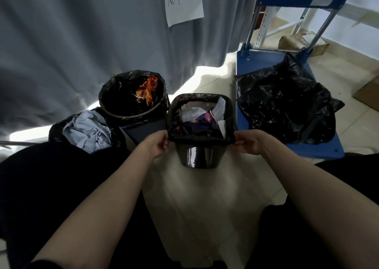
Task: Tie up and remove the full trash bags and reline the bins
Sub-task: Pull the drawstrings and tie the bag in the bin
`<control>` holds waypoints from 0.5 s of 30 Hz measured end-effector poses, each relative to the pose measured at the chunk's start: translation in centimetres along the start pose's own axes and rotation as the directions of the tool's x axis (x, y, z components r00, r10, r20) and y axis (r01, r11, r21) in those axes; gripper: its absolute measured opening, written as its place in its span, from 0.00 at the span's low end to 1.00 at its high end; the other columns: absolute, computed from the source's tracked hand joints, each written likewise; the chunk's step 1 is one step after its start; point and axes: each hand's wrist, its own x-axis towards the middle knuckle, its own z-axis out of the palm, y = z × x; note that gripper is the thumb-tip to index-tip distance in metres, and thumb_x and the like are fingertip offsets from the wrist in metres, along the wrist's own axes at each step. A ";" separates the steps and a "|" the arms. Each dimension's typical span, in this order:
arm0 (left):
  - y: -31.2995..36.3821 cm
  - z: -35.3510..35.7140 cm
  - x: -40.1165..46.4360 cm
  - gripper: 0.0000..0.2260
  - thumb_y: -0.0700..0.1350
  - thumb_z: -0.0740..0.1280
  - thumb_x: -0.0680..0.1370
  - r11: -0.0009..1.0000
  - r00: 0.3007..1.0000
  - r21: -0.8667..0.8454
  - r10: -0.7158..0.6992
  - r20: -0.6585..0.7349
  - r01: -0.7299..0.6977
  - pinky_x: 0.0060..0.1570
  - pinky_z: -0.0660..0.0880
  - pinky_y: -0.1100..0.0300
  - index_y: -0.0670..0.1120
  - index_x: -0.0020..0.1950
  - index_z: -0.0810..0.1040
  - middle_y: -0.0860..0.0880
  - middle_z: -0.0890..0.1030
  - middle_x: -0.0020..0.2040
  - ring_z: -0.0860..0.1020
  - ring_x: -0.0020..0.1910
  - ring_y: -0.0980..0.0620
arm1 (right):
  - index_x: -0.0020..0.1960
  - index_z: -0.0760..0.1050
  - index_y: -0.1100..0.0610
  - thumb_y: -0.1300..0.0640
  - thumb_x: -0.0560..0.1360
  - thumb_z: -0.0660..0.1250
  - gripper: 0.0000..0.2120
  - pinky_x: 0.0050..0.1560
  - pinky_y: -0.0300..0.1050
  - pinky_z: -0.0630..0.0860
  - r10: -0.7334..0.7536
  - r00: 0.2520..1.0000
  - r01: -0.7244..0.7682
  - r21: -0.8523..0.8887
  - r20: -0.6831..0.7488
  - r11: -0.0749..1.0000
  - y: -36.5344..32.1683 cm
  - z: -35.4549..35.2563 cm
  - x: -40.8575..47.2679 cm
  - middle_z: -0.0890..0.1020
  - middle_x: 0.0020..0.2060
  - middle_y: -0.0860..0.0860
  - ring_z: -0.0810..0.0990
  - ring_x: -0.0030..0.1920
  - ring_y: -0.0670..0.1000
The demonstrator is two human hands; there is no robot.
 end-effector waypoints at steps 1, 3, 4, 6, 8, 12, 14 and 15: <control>-0.2 -0.2 -0.2 0.11 0.36 0.57 0.74 0.999 0.999 -0.050 -0.012 0.042 0.014 0.24 0.57 0.67 0.48 0.34 0.65 0.52 0.65 0.30 0.60 0.25 0.57 | 0.47 0.73 0.61 0.67 0.78 0.61 0.04 0.38 0.46 0.80 0.006 1.000 -0.006 0.014 0.012 1.000 0.0 0.1 -0.1 0.74 0.36 0.55 0.78 0.37 0.50; -0.7 -0.9 -0.4 0.10 0.39 0.61 0.74 0.990 0.993 -0.137 -0.024 0.116 0.040 0.28 0.58 0.65 0.49 0.34 0.65 0.51 0.65 0.32 0.59 0.27 0.56 | 0.49 0.74 0.62 0.67 0.78 0.62 0.04 0.33 0.46 0.80 0.018 0.999 -0.020 0.056 0.033 0.998 -0.1 0.1 -0.3 0.78 0.40 0.57 0.79 0.41 0.52; -0.9 -1.2 -0.5 0.10 0.42 0.63 0.75 0.985 0.990 -0.165 -0.029 0.139 0.052 0.28 0.60 0.65 0.49 0.35 0.66 0.51 0.66 0.33 0.61 0.26 0.56 | 0.49 0.75 0.62 0.68 0.77 0.62 0.04 0.29 0.44 0.80 0.020 0.999 -0.023 0.088 0.036 0.996 -0.1 0.1 -0.4 0.79 0.41 0.58 0.80 0.41 0.53; -1.5 -1.7 -0.5 0.08 0.45 0.69 0.76 0.977 0.986 -0.201 -0.033 0.164 0.066 0.26 0.68 0.65 0.48 0.38 0.72 0.51 0.71 0.35 0.68 0.24 0.57 | 0.48 0.75 0.62 0.69 0.77 0.62 0.05 0.25 0.42 0.79 0.020 0.999 -0.026 0.160 0.041 0.987 0.0 0.1 -0.6 0.81 0.42 0.58 0.81 0.41 0.54; -2.1 -1.9 -0.5 0.05 0.44 0.71 0.76 0.969 0.987 -0.236 -0.035 0.159 0.072 0.26 0.73 0.66 0.46 0.43 0.76 0.51 0.75 0.38 0.71 0.26 0.59 | 0.45 0.76 0.63 0.69 0.76 0.63 0.05 0.25 0.42 0.79 0.025 0.999 -0.034 0.220 0.045 0.975 0.0 0.0 -0.8 0.83 0.37 0.58 0.81 0.40 0.53; -3.0 -2.0 -0.1 0.07 0.40 0.71 0.75 0.932 0.992 -0.354 -0.040 0.120 0.081 0.33 0.78 0.67 0.44 0.40 0.75 0.52 0.75 0.28 0.70 0.21 0.60 | 0.42 0.76 0.63 0.70 0.76 0.63 0.07 0.26 0.43 0.80 0.036 0.996 -0.058 0.306 0.079 0.950 0.1 0.0 -1.1 0.83 0.31 0.57 0.81 0.42 0.53; -2.9 -2.0 -0.1 0.07 0.39 0.71 0.75 0.926 0.994 -0.371 -0.034 0.101 0.069 0.32 0.79 0.67 0.43 0.40 0.75 0.52 0.77 0.25 0.72 0.20 0.60 | 0.42 0.75 0.64 0.71 0.77 0.61 0.08 0.26 0.42 0.80 0.034 0.996 -0.058 0.337 0.077 0.940 0.4 -0.2 -0.9 0.82 0.30 0.58 0.79 0.41 0.52; -2.7 -1.9 -0.1 0.07 0.38 0.71 0.75 0.932 0.995 -0.356 -0.031 0.091 0.061 0.32 0.79 0.67 0.43 0.40 0.75 0.51 0.78 0.25 0.74 0.21 0.60 | 0.42 0.74 0.64 0.71 0.78 0.61 0.08 0.26 0.42 0.80 0.030 0.997 -0.051 0.340 0.066 0.939 0.5 -0.3 -0.8 0.81 0.32 0.59 0.79 0.41 0.52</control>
